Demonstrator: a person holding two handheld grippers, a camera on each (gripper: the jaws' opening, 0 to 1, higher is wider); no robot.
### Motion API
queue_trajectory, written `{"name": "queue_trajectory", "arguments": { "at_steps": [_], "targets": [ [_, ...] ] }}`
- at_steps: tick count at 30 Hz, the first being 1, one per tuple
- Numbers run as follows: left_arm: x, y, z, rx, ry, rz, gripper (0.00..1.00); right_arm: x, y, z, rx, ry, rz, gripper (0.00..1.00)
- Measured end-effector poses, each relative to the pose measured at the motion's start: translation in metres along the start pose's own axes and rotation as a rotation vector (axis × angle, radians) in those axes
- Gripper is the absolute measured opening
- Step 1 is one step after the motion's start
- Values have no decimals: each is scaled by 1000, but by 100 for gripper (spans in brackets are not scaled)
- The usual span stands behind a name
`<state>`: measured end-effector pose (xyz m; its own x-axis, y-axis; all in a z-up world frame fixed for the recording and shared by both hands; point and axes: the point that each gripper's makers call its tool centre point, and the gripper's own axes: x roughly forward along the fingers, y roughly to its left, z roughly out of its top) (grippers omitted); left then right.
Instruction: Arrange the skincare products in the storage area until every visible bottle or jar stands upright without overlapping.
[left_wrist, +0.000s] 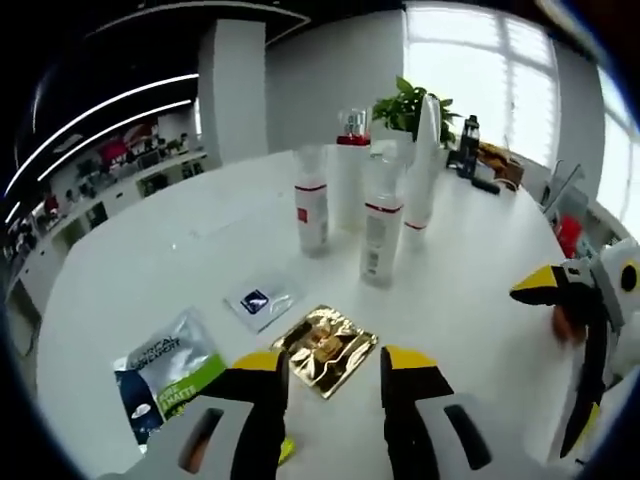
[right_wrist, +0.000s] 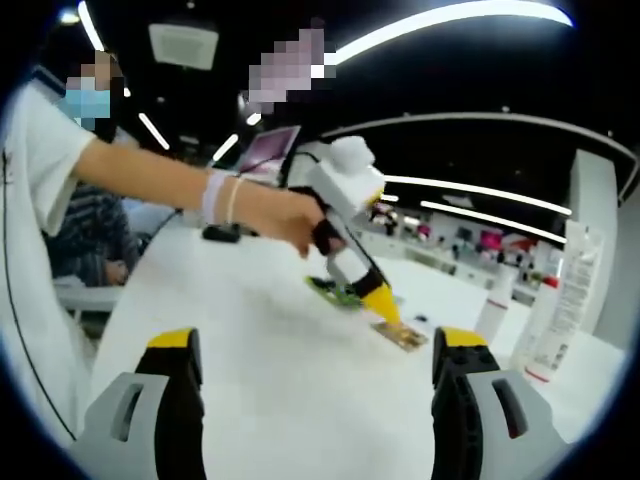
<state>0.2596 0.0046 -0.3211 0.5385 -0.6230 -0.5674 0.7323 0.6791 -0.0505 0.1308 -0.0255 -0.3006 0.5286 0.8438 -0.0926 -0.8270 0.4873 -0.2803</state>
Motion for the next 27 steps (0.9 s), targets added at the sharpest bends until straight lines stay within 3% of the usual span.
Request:
{"name": "queue_trajectory", "arguments": {
  "at_steps": [2, 4, 5, 7, 8, 14, 17, 19, 23, 25, 27],
  "targets": [
    [-9, -4, 11, -29, -74, -18, 38, -2, -4, 7, 44, -38, -5, 95],
    [-13, -3, 14, -38, -97, -17, 38, -3, -7, 8, 48, -44, -11, 95],
    [-20, -1, 19, -36, -143, -8, 39, -5, -8, 10, 57, -48, -19, 96],
    [-29, 1, 24, -31, -180, 6, 40, -5, -10, 12, 72, -59, -23, 98],
    [-40, 6, 35, -28, -248, -9, 42, -3, -16, 10, 122, -53, -28, 100],
    [-61, 8, 43, 14, -325, 12, 59, -3, -29, 18, 224, -80, -47, 100],
    [-71, 5, 43, 64, -341, 37, 76, -7, -33, 36, 328, -129, -49, 100],
    [-86, -1, 46, 101, -382, 63, 83, -12, -35, 47, 351, -156, -64, 100],
    [-109, -11, 51, 95, -445, 60, 99, -25, -34, 65, 378, -188, -96, 100],
    [-121, -16, 53, 86, -466, 52, 100, -33, -39, 74, 388, -195, -124, 100],
    [-134, -14, 52, 46, -485, 83, 100, -40, -38, 76, 396, -164, -127, 100]
  ]
}}
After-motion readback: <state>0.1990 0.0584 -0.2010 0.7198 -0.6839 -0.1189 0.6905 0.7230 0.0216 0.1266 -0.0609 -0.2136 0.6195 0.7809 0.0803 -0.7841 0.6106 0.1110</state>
